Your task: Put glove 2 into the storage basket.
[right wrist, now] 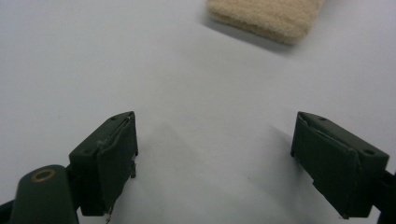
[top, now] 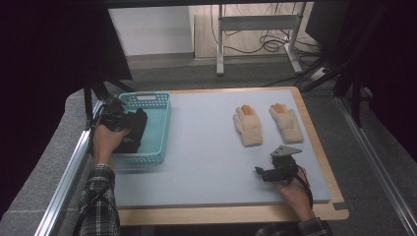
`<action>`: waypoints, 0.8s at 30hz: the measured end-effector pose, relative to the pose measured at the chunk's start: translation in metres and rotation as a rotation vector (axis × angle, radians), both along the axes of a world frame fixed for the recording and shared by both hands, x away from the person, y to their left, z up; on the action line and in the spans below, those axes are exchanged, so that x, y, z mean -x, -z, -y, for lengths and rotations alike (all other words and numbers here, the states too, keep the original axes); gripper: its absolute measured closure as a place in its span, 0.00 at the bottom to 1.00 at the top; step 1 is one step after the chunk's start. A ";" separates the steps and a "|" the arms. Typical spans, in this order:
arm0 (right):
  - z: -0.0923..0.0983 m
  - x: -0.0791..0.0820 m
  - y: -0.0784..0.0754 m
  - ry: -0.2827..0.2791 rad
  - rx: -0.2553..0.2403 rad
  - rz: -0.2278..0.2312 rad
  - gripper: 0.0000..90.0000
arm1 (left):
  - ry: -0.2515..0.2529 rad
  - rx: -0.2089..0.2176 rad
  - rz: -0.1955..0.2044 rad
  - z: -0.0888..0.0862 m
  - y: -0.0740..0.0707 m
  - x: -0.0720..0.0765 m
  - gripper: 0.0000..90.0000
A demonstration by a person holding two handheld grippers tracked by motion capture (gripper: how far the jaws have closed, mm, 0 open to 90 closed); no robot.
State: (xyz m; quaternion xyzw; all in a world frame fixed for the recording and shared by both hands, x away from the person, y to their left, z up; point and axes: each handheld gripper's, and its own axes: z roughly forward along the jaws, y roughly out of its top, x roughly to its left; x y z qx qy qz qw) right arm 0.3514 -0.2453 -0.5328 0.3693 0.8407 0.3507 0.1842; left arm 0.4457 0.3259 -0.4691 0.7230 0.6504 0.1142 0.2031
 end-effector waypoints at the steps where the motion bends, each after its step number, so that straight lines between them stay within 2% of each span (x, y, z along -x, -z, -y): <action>1: 0.000 0.000 0.000 -0.001 0.001 0.001 0.16 | 0.006 0.013 0.011 -0.001 0.000 0.001 0.08; 2: 0.000 0.000 0.000 0.000 0.001 0.001 0.16 | 0.017 0.051 0.038 -0.001 -0.001 0.004 0.08; 3: 0.000 0.000 0.000 0.000 0.001 0.001 0.16 | 0.017 0.051 0.038 -0.001 -0.001 0.004 0.07; 4: 0.000 0.000 0.000 -0.001 0.001 0.001 0.16 | 0.035 0.070 0.057 0.001 -0.001 0.006 0.07; 8: 0.000 0.000 0.000 0.000 0.000 0.000 0.16 | 0.069 0.052 0.076 0.006 -0.002 0.008 0.05; 9: 0.000 0.000 0.000 0.000 0.001 0.001 0.16 | 0.091 0.055 0.102 0.010 -0.005 0.010 0.04; 12: 0.000 0.000 0.000 0.000 0.001 0.002 0.16 | 0.119 0.078 0.145 0.016 -0.012 0.013 0.03; 13: 0.000 0.000 0.000 0.000 0.001 0.001 0.16 | 0.119 0.078 0.145 0.016 -0.012 0.013 0.03; 14: 0.000 0.000 0.000 0.000 0.001 0.001 0.16 | 0.144 0.082 0.170 0.022 -0.016 0.015 0.03; 15: 0.000 0.000 0.000 0.000 0.001 0.001 0.16 | 0.144 0.082 0.170 0.022 -0.016 0.015 0.03; 17: 0.000 0.000 0.000 0.000 0.001 0.001 0.16 | 0.181 0.085 0.200 0.033 -0.021 0.019 0.02; 24: 0.000 0.000 0.000 0.000 0.002 0.001 0.16 | 0.256 0.107 0.252 0.059 -0.023 0.029 0.02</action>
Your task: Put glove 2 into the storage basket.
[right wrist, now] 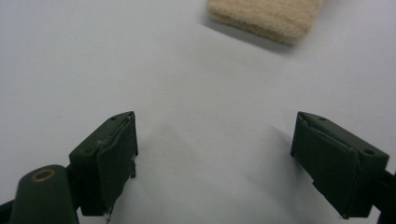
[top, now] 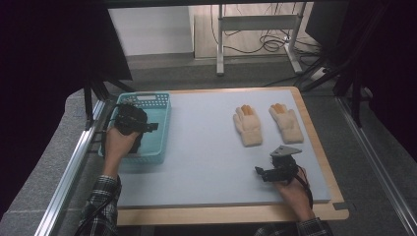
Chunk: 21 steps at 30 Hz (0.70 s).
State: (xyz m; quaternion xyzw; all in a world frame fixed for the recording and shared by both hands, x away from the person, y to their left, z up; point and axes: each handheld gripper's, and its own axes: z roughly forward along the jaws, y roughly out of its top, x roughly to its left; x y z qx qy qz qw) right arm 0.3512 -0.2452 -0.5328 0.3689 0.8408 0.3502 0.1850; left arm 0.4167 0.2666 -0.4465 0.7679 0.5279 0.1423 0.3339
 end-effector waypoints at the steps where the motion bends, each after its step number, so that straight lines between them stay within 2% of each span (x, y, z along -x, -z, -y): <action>1: 0.000 0.000 0.000 0.000 0.000 0.000 0.16 | 0.010 -0.001 0.004 0.003 0.000 0.001 0.02; 4: 0.000 0.000 0.000 0.000 0.000 0.000 0.16 | 0.029 -0.003 0.013 0.010 0.001 0.004 0.02; 9: 0.000 0.000 0.000 0.000 0.000 0.000 0.16 | 0.068 0.019 0.035 0.022 0.001 0.012 0.02; 21: 0.000 0.000 0.000 0.000 0.000 0.000 0.16 | 0.197 0.036 0.087 0.069 -0.001 0.032 0.02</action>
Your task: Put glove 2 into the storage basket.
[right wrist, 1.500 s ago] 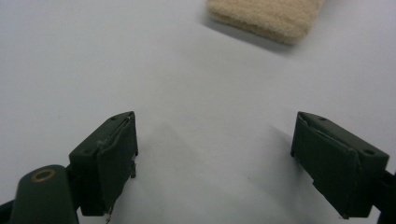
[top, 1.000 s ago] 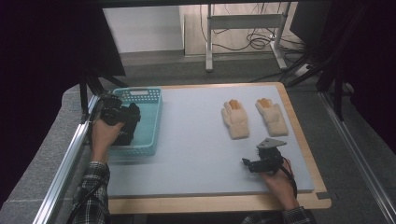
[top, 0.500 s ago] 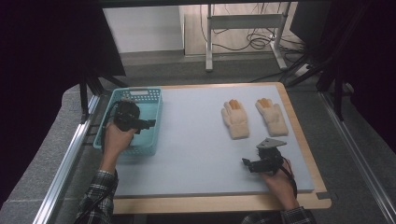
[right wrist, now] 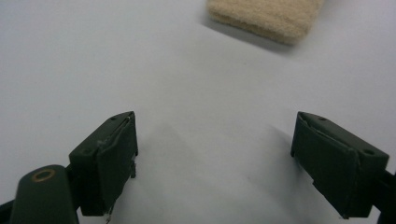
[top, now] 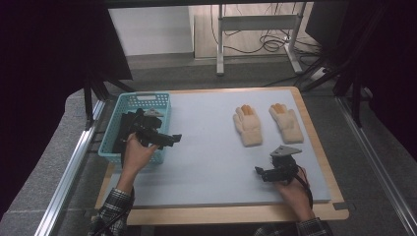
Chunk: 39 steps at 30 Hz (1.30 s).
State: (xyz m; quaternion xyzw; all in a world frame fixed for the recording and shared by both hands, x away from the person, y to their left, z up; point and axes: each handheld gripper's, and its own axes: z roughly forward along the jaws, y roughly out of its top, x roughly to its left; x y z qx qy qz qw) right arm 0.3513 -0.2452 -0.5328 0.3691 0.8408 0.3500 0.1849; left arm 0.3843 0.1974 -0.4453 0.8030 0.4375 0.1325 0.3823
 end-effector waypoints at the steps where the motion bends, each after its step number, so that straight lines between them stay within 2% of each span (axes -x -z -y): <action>1: 0.000 0.000 0.000 0.000 0.000 0.000 0.16 | 0.010 -0.003 0.005 0.003 0.000 0.001 0.02; 7: 0.000 0.000 0.000 0.000 0.000 -0.001 0.16 | 0.075 0.003 0.022 0.028 0.003 0.013 0.02; 15: 0.000 0.000 0.000 -0.001 0.001 0.002 0.16 | 0.154 0.048 0.040 0.058 0.017 0.030 0.02; 20: 0.000 0.000 0.000 0.000 0.001 0.001 0.16 | 0.190 0.040 0.051 0.071 0.026 0.039 0.02; 23: 0.000 0.000 0.000 0.000 0.000 0.001 0.16 | 0.213 0.014 0.054 0.082 0.036 0.048 0.02; 24: 0.000 0.000 0.000 0.000 0.000 0.001 0.16 | 0.213 0.014 0.054 0.082 0.036 0.048 0.02; 27: 0.000 0.000 0.000 0.000 0.001 0.001 0.16 | 0.220 -0.021 0.051 0.088 0.046 0.057 0.02; 30: 0.000 0.000 0.000 0.006 0.004 0.002 0.14 | 0.216 -0.026 0.047 0.089 0.052 0.060 0.02; 34: 0.000 0.000 0.000 0.018 0.005 -0.002 0.12 | 0.203 -0.027 0.040 0.087 0.060 0.067 0.02; 39: 0.000 -0.001 0.000 0.018 0.004 -0.004 0.12 | 0.170 -0.050 0.033 0.080 0.074 0.075 0.02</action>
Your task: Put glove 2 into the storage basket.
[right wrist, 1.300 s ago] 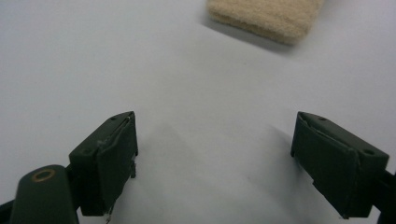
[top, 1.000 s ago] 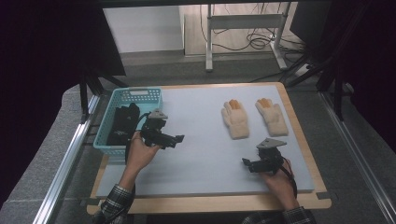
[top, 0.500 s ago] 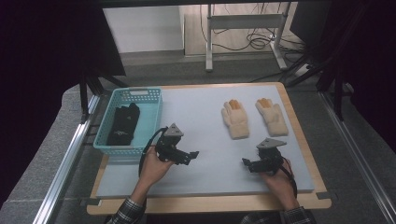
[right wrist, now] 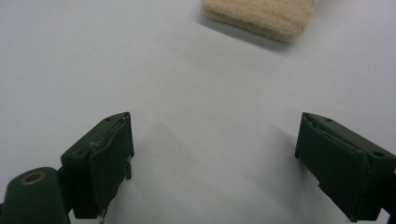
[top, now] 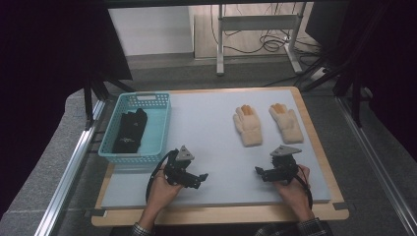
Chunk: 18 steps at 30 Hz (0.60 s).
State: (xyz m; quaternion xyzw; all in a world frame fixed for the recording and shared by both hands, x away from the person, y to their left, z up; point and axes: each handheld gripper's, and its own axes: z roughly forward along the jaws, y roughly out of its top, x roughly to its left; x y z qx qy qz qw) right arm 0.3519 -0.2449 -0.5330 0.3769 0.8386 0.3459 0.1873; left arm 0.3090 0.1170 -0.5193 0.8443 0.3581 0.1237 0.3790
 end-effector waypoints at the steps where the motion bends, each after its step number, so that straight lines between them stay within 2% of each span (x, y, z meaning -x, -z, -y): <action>1: 0.000 0.000 0.000 0.000 -0.001 -0.001 0.12 | -0.005 -0.004 0.001 -0.001 0.002 0.001 0.02; 4: 0.000 0.000 0.000 0.000 -0.001 -0.001 0.12 | -0.033 -0.012 -0.005 -0.007 0.011 0.006 0.02; 9: 0.000 0.000 0.000 -0.001 0.000 -0.002 0.12 | -0.050 -0.011 -0.019 -0.010 0.022 0.010 0.02; 10: 0.000 0.000 0.000 -0.002 -0.001 -0.002 0.13 | -0.051 -0.019 -0.027 -0.009 0.027 0.010 0.02; 11: 0.000 0.000 0.000 -0.008 -0.005 -0.003 0.14 | -0.050 -0.044 -0.025 -0.006 0.029 0.010 0.01; 13: 0.000 0.000 0.000 -0.011 -0.007 -0.003 0.14 | -0.050 -0.060 -0.017 -0.004 0.029 0.011 0.01; 18: 0.001 0.000 0.000 -0.018 -0.010 -0.005 0.16 | -0.056 -0.049 -0.021 -0.005 0.029 0.010 0.01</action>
